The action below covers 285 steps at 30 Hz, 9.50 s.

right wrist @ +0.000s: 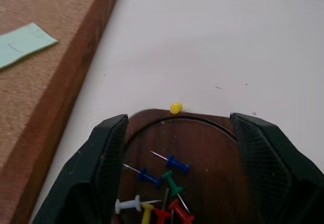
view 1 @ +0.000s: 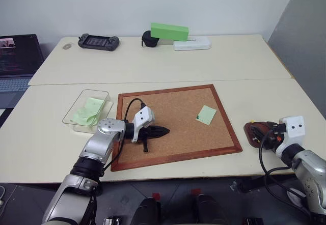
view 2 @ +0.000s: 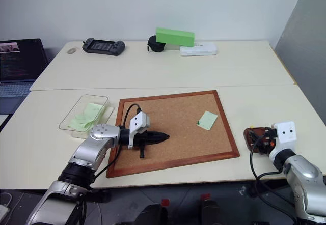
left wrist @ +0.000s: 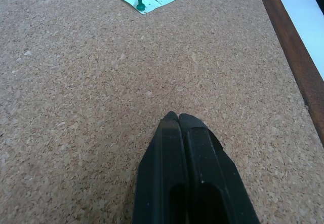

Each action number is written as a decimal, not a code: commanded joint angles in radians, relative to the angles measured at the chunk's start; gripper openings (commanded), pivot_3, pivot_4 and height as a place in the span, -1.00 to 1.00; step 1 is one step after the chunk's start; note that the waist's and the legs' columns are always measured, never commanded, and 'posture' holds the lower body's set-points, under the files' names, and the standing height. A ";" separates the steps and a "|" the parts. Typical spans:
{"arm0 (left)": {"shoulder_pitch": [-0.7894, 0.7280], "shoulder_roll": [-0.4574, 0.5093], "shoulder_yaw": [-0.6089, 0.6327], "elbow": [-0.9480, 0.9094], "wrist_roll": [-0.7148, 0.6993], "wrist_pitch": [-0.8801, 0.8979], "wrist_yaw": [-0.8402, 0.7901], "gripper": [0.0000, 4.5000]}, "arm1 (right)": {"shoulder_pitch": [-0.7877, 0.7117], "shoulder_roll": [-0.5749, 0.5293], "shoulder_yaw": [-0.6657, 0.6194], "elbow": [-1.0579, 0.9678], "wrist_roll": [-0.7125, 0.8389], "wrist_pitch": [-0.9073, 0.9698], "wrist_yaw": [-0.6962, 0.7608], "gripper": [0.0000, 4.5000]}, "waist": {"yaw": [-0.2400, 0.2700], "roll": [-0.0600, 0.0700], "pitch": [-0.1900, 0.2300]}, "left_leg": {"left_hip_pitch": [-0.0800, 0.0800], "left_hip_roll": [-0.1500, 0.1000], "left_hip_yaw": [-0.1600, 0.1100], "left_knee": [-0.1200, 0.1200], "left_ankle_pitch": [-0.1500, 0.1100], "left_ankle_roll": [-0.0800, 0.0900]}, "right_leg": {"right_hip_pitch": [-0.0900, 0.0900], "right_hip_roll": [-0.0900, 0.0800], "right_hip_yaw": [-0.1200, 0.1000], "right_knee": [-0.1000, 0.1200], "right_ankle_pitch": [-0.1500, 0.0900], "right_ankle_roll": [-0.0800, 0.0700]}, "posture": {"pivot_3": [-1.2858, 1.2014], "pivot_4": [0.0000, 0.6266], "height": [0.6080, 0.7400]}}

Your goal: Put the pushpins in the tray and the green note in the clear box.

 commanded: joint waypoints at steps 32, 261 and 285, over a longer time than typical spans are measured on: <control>0.087 0.040 0.004 -0.108 0.006 0.077 0.016 -1.00 | -0.479 0.148 0.466 0.453 -0.111 -0.242 0.243 0.18 | -0.004 0.000 0.000 | 0.000 0.001 0.000 0.000 0.000 0.000 | -0.001 0.000 0.000 0.001 0.000 0.000 | 0.03 -0.52 1.00; 0.013 -0.087 0.528 -0.523 0.080 0.437 1.051 -1.00 | -0.524 -0.051 0.247 -0.371 0.604 0.344 0.061 0.49 | 0.011 -0.010 0.008 | -0.010 0.000 -0.004 0.001 0.001 -0.002 | -0.008 0.000 0.000 0.000 0.001 -0.001 | 0.03 -0.52 1.00; 0.109 -0.140 0.597 -0.585 0.069 0.530 1.186 0.37 | -0.461 -0.082 0.293 -0.344 0.541 0.266 0.114 0.51 | 0.013 -0.011 0.008 | -0.009 0.000 -0.004 0.001 0.001 -0.002 | -0.008 0.000 -0.001 0.000 0.001 -0.001 | 0.03 -0.52 1.00</control>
